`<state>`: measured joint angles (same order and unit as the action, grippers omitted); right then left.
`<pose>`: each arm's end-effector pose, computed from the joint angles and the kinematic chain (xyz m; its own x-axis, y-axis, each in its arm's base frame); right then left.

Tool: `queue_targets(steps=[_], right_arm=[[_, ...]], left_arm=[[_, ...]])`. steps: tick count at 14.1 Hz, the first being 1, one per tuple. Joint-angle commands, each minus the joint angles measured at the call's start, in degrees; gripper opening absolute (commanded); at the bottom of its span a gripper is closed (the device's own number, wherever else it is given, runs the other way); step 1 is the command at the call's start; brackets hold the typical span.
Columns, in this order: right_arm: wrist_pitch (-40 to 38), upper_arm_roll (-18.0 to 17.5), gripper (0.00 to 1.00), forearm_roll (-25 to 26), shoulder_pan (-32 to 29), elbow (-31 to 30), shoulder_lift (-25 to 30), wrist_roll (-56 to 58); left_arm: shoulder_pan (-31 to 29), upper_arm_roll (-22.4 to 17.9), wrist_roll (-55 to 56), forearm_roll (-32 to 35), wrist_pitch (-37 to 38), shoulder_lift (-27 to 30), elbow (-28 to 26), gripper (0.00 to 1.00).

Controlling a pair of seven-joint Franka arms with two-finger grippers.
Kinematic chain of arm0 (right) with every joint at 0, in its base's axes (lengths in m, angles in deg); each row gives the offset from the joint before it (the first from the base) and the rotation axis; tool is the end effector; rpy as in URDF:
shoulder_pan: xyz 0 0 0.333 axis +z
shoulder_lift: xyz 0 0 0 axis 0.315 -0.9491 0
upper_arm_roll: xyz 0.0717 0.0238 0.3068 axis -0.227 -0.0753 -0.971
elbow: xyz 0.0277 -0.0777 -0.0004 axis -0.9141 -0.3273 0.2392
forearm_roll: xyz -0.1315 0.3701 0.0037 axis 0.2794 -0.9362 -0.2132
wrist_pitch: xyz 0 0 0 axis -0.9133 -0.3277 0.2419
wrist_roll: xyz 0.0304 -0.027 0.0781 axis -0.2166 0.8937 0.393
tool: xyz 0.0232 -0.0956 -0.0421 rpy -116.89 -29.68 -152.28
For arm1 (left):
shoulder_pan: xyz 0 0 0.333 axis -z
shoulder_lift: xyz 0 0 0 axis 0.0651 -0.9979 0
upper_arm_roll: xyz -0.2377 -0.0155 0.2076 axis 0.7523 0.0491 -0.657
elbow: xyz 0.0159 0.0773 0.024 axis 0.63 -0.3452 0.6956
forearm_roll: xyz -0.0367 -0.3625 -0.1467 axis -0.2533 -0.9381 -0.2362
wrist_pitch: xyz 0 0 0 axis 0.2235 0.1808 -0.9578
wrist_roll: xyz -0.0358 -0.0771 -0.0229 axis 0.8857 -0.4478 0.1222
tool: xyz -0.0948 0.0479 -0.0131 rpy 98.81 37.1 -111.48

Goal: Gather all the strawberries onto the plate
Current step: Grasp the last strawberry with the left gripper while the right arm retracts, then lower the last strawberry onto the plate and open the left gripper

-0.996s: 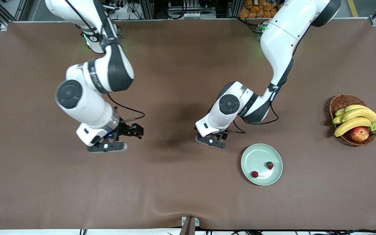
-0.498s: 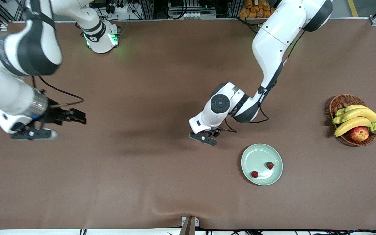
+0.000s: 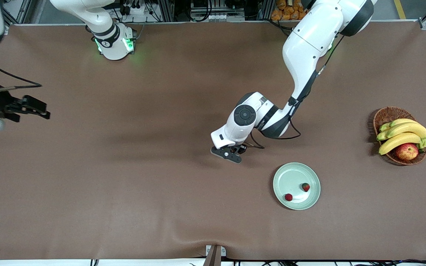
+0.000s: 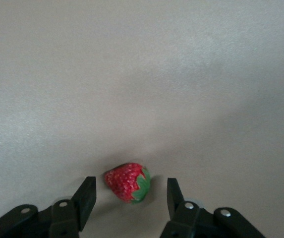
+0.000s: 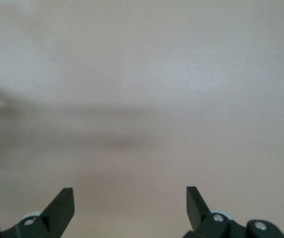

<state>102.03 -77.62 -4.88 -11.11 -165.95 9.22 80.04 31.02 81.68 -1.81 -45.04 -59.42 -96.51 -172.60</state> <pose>0.5786 -0.0250 0.5951 0.9979 0.0602 -0.0256 0.0581 -0.9954 -0.0763 0.5573 -0.4547 0.1877 0.9214 -0.3795 0.0838 -0.3869 -0.9159 0.1065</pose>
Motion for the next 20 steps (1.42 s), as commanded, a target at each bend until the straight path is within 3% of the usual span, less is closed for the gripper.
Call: queue_targets(steps=[1,5,8,10,20], right_arm=[[-1.71,-4.56,1.00,1.96,-5.04,-2.91,4.70,0.54],[-2.85,-4.92,1.00,5.04,-4.87,-4.94,7.61,0.28],[-2.94,-5.01,1.00,5.04,-4.87,-4.76,7.79,0.46],[-3.73,-5.01,1.00,5.83,-4.70,-4.76,7.79,0.11],[-6.19,-4.48,1.00,6.19,-5.49,-4.41,9.02,-0.25]], left_arm=[[0.22,-0.30,0.67,1.85,-0.19,-0.23,0.26,0.46],[0.75,-0.39,0.85,2.03,-0.19,-0.58,0.34,0.28],[-0.04,-0.82,0.06,2.29,0.42,0.56,0.52,0.07],[-1.27,-1.96,-1.95,2.29,1.82,1.79,0.87,0.06],[-18.93,-1.35,-21.72,2.12,5.34,5.57,3.60,0.07]])
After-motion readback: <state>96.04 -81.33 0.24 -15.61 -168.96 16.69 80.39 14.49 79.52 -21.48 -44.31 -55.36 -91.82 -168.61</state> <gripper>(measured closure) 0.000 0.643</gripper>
